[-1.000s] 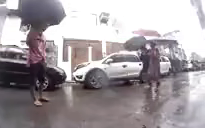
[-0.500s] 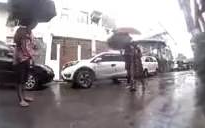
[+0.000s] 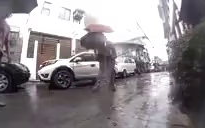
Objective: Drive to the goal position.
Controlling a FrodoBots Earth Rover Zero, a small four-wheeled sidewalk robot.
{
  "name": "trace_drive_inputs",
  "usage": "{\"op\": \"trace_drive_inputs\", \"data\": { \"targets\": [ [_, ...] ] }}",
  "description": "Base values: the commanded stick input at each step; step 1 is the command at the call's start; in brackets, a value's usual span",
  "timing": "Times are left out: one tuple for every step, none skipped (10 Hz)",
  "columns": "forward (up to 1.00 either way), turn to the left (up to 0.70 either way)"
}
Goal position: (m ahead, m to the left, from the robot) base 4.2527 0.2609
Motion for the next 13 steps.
{"op": "trace_drive_inputs", "data": {
  "targets": [
    [0.00,-0.99],
    [0.07,-0.51],
    [0.32,0.00],
    [0.60,0.00],
    [0.88,0.00],
    [0.99,0.00],
    [0.99,0.00],
    [0.99,-0.14],
    [0.99,-0.39],
    [0.99,-0.39],
    [0.99,0.00],
    [0.99,0.00],
    [0.99,0.00]
  ]
}}
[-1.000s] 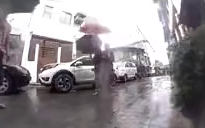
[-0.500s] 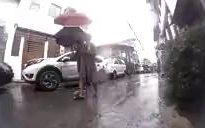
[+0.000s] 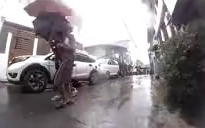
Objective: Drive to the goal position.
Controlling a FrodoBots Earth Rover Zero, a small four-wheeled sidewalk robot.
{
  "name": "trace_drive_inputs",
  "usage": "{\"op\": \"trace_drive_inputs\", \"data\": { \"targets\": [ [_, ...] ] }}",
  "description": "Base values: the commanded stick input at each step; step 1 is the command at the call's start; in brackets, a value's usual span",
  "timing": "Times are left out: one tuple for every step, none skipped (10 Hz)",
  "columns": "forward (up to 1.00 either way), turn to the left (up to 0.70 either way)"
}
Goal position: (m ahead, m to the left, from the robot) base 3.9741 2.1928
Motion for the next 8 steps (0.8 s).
{"op": "trace_drive_inputs", "data": {
  "targets": [
    [0.99,0.00],
    [0.99,0.00],
    [0.99,0.00],
    [0.99,0.00],
    [0.99,0.00],
    [0.99,0.00],
    [0.99,0.00],
    [0.99,0.00]
  ]
}}
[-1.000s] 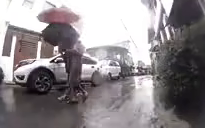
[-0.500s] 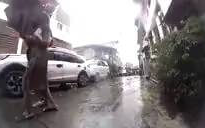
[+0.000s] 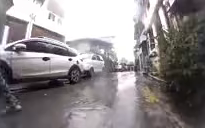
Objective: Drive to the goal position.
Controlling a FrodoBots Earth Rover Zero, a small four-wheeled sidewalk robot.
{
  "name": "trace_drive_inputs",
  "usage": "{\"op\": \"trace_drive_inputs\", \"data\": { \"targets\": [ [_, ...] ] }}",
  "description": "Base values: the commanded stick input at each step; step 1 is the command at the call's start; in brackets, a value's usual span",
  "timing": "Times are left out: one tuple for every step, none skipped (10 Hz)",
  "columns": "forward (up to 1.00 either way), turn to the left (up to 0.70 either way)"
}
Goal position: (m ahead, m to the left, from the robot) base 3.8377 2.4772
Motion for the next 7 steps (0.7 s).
{"op": "trace_drive_inputs", "data": {
  "targets": [
    [0.99,0.00],
    [0.99,0.23],
    [0.99,0.40],
    [0.99,0.14],
    [0.99,0.00],
    [0.99,0.00],
    [0.99,0.00]
  ]
}}
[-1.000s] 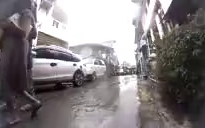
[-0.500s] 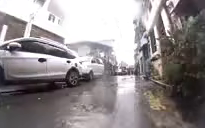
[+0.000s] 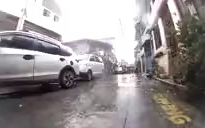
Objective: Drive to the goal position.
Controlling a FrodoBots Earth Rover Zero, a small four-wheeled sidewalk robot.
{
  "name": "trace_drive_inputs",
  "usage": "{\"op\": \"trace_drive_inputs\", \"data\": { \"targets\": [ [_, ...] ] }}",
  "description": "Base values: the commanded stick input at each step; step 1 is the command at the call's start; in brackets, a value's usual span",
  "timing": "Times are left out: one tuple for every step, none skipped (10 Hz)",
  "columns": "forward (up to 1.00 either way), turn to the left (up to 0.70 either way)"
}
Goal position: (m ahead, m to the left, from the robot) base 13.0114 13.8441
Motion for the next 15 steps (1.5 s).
{"op": "trace_drive_inputs", "data": {
  "targets": [
    [0.99,0.00],
    [0.99,0.00],
    [0.99,0.00],
    [0.99,0.00],
    [0.99,0.00],
    [0.99,0.00],
    [0.99,0.00],
    [0.99,-0.19],
    [0.99,-0.39],
    [0.99,-0.18],
    [0.99,0.00],
    [0.99,0.00],
    [0.99,0.00],
    [0.99,0.00],
    [0.99,0.00]
  ]
}}
